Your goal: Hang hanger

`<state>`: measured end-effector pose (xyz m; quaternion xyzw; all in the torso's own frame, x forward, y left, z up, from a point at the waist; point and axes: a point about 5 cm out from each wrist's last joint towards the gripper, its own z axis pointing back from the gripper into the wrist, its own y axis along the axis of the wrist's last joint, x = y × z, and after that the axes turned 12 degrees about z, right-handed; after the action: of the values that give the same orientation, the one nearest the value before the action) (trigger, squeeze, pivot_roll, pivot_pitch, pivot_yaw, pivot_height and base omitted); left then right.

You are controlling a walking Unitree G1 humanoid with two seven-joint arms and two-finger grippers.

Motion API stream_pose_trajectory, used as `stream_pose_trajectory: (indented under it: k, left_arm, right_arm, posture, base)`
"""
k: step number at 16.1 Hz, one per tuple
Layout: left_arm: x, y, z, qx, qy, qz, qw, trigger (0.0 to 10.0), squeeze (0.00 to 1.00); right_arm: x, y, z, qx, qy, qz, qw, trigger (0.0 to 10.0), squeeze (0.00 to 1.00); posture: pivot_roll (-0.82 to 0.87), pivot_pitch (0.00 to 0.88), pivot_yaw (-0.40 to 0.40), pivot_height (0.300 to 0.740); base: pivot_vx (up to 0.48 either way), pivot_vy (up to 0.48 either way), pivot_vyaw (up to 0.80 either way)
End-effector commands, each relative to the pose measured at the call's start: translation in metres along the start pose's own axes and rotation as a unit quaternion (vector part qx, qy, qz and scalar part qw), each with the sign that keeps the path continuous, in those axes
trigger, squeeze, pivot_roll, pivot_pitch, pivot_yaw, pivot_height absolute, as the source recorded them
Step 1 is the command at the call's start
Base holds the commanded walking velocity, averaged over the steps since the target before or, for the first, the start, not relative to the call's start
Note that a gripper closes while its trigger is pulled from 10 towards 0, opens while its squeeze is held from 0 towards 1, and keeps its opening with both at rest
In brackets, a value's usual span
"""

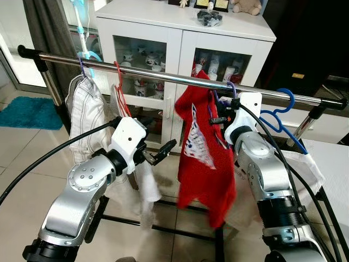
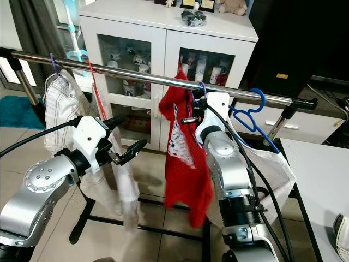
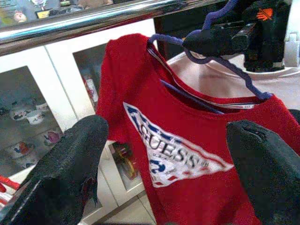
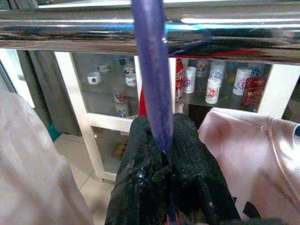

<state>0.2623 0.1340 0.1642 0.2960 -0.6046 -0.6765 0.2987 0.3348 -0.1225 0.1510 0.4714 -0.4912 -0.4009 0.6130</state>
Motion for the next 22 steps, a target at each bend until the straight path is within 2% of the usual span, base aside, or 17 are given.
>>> stream_pose_trajectory:
  k: [1, 3, 6, 9, 12, 16, 17, 18, 20, 22]
  left_arm:
    - [0.000, 0.001, -0.001, -0.006, -0.005, -0.007, 1.000, 10.0, 0.00]
    - [0.002, 0.003, -0.002, -0.006, -0.017, -0.008, 1.000, 10.0, 0.00]
    - [0.003, 0.004, -0.002, -0.011, -0.032, -0.013, 0.999, 10.0, 0.00]
    - [0.004, 0.004, -0.002, -0.014, -0.039, -0.015, 0.999, 10.0, 0.00]
    - [0.004, 0.004, -0.001, -0.018, -0.040, -0.015, 0.999, 10.0, 0.00]
    - [0.005, 0.001, -0.001, -0.024, -0.041, -0.014, 0.999, 10.0, 0.00]
    - [0.005, 0.000, -0.001, -0.025, -0.040, -0.014, 0.999, 10.0, 0.00]
    - [0.005, -0.001, -0.001, -0.026, -0.035, -0.015, 0.999, 10.0, 0.00]
    - [0.003, -0.003, -0.003, -0.026, -0.015, -0.012, 0.999, 10.0, 0.00]
    - [-0.003, -0.010, -0.005, -0.042, 0.027, -0.004, 0.999, 10.0, 0.00]
  right_arm:
    - [0.007, 0.010, 0.002, 0.023, -0.014, 0.001, 1.000, 10.0, 0.00]
    - [0.008, 0.015, -0.001, 0.028, -0.011, 0.005, 1.000, 10.0, 0.00]
    - [0.010, 0.023, -0.022, -0.010, 0.008, 0.054, 0.998, 10.0, 0.00]
    - [0.010, 0.023, -0.031, -0.039, 0.017, 0.055, 0.998, 10.0, 0.00]
    - [0.003, 0.015, -0.038, -0.086, 0.041, 0.063, 0.993, 10.0, 0.00]
    - [-0.007, 0.000, -0.034, -0.122, 0.079, 0.060, 0.988, 10.0, 0.01]
    - [-0.008, 0.000, -0.033, -0.117, 0.083, 0.053, 0.988, 10.0, 0.47]
    - [-0.008, 0.002, -0.031, -0.095, 0.081, 0.041, 0.991, 10.0, 1.00]
    - [-0.003, 0.009, -0.027, -0.051, 0.072, 0.016, 0.996, 10.0, 1.00]
    - [0.005, 0.016, -0.014, 0.003, 0.061, 0.000, 0.998, 10.0, 1.00]
  posture:
    - [0.07, 0.000, -0.079, 0.740]
    - [0.07, 0.000, -0.073, 0.740]
    - [0.08, 0.000, -0.071, 0.740]
    - [0.08, 0.000, -0.073, 0.740]
    - [0.08, 0.000, -0.074, 0.740]
    - [0.08, 0.000, -0.073, 0.740]
    - [0.08, 0.000, -0.072, 0.740]
    - [0.08, 0.000, -0.067, 0.740]
    - [0.08, 0.000, -0.063, 0.740]
    - [0.07, 0.000, -0.050, 0.740]
  base:
    - [0.000, 0.000, 0.00]
    - [0.000, 0.000, 0.00]
    - [0.000, 0.000, 0.00]
    - [0.000, 0.000, 0.00]
    - [0.000, 0.000, 0.00]
    - [0.000, 0.000, 0.00]
    - [0.000, 0.000, 0.00]
    - [0.000, 0.000, 0.00]
    - [0.000, 0.000, 0.00]
    - [0.000, 0.000, 0.00]
